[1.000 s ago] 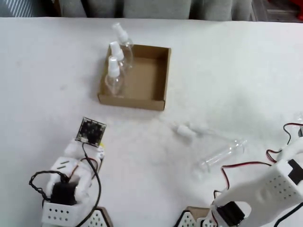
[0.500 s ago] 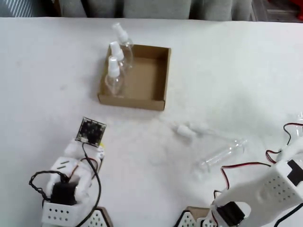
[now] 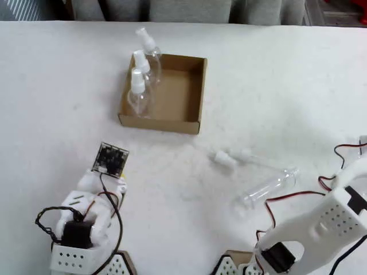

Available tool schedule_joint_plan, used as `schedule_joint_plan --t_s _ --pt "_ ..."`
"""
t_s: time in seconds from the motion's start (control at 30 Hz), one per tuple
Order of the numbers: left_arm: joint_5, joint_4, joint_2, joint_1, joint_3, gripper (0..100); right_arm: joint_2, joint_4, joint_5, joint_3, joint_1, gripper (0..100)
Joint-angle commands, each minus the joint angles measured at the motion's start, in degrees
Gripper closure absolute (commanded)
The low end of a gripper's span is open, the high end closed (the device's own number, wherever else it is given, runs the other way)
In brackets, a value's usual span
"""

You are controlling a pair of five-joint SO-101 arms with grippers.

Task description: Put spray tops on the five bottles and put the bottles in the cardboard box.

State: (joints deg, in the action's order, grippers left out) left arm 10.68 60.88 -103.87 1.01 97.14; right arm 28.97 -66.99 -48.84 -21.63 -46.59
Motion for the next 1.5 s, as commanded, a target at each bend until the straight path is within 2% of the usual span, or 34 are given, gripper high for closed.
schedule_joint_plan --t_s 0.0,0.4,1.2,1.47 --pt "0.44 0.44 -1.19 -0.31 -0.18 97 -1.01 0.84 0.53 -1.58 0.66 79.9" --pt "0.44 0.44 -1.19 -0.31 -0.18 97 -0.22 -2.68 0.53 -1.05 1.63 79.8" --pt "0.44 0.44 -1.19 -0.31 -0.18 97 7.08 -0.75 0.09 -4.13 2.59 79.8" --pt "0.44 0.44 -1.19 -0.31 -0.18 97 8.22 -2.33 -6.33 -4.22 3.82 79.8"
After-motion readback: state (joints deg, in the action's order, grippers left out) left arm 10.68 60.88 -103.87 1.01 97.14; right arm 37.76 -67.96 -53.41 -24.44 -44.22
